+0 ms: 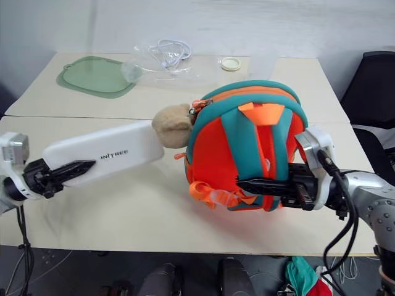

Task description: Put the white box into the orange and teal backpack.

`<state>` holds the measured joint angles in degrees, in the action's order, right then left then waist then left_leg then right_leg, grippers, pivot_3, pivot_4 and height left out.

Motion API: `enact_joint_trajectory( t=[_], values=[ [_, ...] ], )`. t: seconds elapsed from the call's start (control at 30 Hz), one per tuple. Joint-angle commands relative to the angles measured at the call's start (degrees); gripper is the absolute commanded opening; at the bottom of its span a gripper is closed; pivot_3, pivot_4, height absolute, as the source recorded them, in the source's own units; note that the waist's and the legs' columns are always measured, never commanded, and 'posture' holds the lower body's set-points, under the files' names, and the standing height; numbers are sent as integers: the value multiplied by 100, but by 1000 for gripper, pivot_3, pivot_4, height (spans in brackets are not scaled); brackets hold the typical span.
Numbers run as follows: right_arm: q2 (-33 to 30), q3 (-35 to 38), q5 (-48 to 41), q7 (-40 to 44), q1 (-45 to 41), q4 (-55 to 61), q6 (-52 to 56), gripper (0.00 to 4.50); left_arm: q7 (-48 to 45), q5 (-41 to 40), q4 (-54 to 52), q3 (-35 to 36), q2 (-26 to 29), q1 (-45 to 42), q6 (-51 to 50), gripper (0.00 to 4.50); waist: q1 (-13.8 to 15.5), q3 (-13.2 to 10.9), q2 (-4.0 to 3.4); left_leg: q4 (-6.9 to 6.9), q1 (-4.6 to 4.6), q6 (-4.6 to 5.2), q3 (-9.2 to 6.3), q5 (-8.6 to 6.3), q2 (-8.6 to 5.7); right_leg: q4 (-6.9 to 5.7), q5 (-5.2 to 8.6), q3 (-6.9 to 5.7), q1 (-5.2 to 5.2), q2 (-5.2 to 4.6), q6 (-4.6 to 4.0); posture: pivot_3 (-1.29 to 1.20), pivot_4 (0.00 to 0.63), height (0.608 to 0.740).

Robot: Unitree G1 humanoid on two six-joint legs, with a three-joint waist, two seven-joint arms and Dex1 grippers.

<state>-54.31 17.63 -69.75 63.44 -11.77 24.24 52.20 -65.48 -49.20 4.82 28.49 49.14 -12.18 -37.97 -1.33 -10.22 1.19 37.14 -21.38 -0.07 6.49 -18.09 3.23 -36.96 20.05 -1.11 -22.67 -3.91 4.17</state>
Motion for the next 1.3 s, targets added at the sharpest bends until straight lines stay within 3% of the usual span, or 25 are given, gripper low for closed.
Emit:
enact_joint_trajectory(
  t=[0.03,0.37,0.53,0.7,1.07,1.3],
  values=[
    [-182,114,103,392,123,89,-73,39,179,-252,-545,-52,-168,-350,-38,1225,6,-1,1,5,0,5,-5,-2,-1,1,-2,-3,5,-1,3,0,150,740],
    [18,-155,312,345,42,160,-189,39,443,-651,-1349,-687,-579,-1177,-549,1225,-46,-7,8,7,2,-22,-7,23,-21,-6,-8,-3,10,-10,15,0,150,740],
    [173,-172,368,202,-20,127,-237,39,314,-1524,-1621,-436,-109,-1035,-1579,1225,-41,-14,17,7,1,-26,-8,27,-19,-5,-8,-2,8,-5,15,0,150,740],
    [363,-192,440,34,-77,98,-271,39,834,-2437,-1479,83,57,-1076,-2237,1225,-28,-19,25,11,1,-24,-11,29,-19,-10,-8,-2,9,-8,15,0,150,740],
    [728,-250,700,-307,-220,-76,-468,39,982,-2945,-1630,935,643,-144,-2856,1225,-42,-23,30,8,2,-28,-12,32,-20,-10,-7,-2,8,-9,14,0,150,740],
    [877,-314,782,-353,-282,-147,-509,39,983,-3301,-2163,932,708,542,-3083,1225,-27,-24,29,4,3,-27,-17,32,-26,-9,-6,-5,9,-20,12,0,150,740]
  ],
)
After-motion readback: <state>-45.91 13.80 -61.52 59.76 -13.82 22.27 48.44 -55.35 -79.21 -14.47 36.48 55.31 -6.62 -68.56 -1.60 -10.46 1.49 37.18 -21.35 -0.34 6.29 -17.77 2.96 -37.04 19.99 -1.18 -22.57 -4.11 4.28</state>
